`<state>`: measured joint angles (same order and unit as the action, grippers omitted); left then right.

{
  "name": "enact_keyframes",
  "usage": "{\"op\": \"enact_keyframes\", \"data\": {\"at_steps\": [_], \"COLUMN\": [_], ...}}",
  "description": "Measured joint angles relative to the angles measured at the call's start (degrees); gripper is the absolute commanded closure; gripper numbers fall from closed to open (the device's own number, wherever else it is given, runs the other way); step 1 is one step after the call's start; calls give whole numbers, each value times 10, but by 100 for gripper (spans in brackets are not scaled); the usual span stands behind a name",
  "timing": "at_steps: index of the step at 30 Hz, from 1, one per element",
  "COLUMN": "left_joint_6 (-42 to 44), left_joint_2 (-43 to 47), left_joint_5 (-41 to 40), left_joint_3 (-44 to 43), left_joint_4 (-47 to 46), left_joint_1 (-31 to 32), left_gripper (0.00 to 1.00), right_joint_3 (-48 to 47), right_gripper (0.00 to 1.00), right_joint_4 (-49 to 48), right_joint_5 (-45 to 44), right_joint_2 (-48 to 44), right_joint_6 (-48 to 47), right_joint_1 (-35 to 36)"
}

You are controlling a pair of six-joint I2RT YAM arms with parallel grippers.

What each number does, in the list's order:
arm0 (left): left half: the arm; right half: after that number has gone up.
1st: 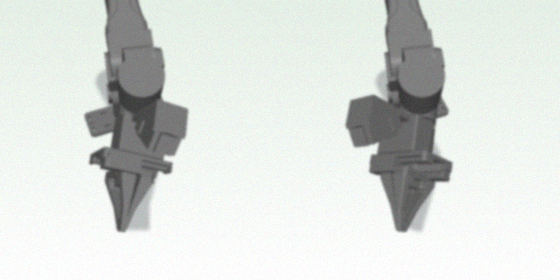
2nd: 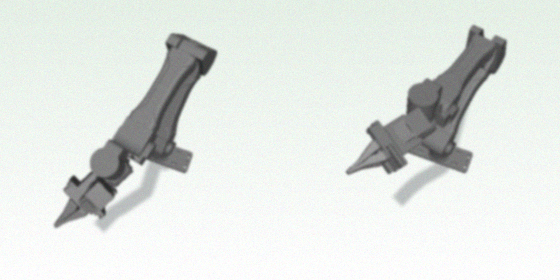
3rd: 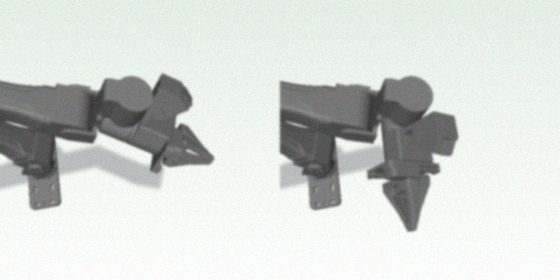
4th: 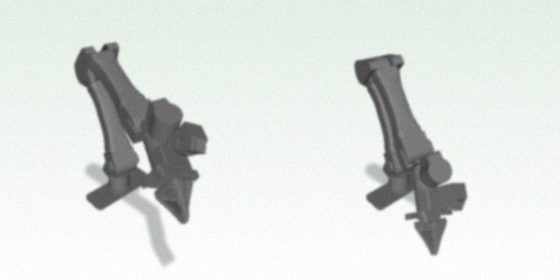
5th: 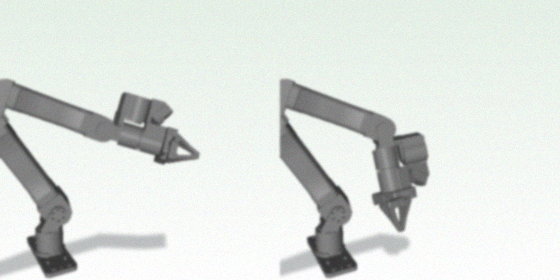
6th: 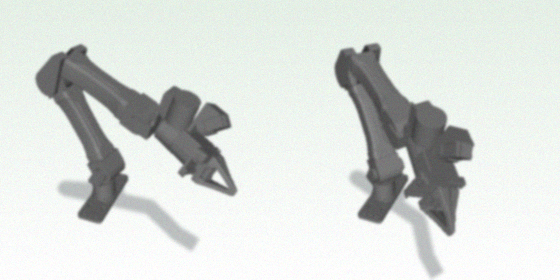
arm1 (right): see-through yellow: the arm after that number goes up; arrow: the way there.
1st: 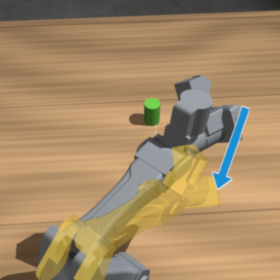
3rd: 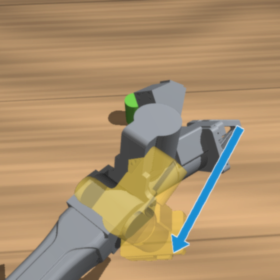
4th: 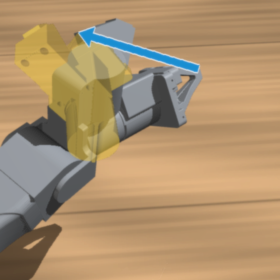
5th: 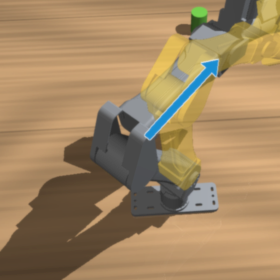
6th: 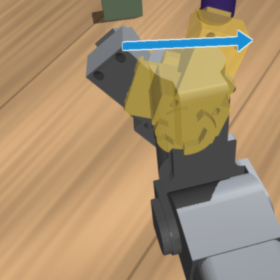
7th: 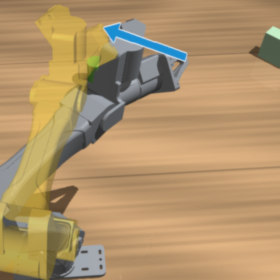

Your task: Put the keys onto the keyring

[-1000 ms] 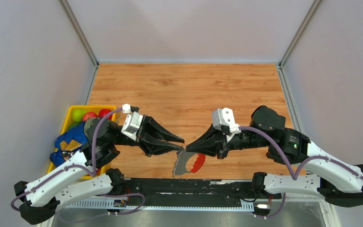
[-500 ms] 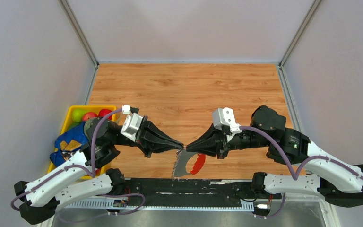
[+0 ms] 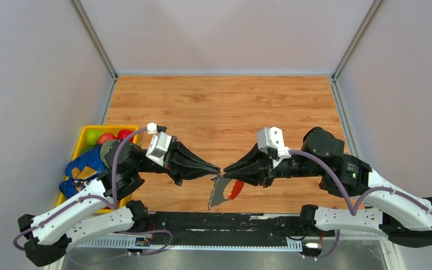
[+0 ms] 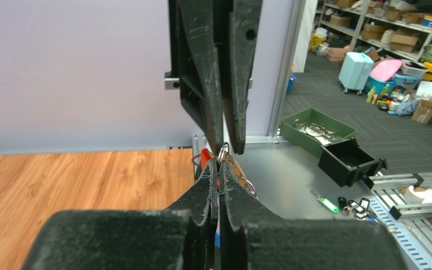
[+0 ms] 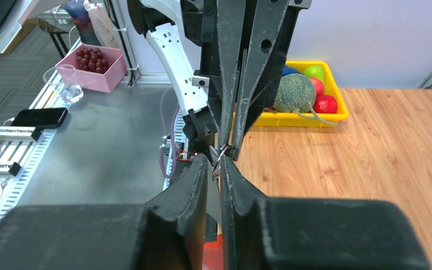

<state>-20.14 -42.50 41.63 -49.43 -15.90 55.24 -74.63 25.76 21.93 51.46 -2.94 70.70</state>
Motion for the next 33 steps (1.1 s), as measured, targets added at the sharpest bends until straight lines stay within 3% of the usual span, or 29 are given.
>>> {"op": "enact_keyframes", "data": {"at_steps": [4, 10, 21, 33], "left_joint_6": [11, 32, 90, 151], "left_joint_2": [-1, -11, -27, -41], "left_joint_5": [-36, -96, -167, -186], "left_joint_3": [-1, -18, -102, -153], "left_joint_4": [43, 123, 296, 449], "left_joint_1": [0, 0, 0, 0], "left_gripper": [100, 100, 100, 100], "right_joint_3": [13, 22, 31, 19], "right_gripper": [62, 50, 53, 65], "right_joint_4": [1, 2, 57, 120], "right_joint_5": [-32, -81, -209, -146], "right_joint_2": [-17, -35, 8, 56], "right_joint_6": [-1, -2, -15, -51], "right_joint_1": [0, 0, 0, -12]}}
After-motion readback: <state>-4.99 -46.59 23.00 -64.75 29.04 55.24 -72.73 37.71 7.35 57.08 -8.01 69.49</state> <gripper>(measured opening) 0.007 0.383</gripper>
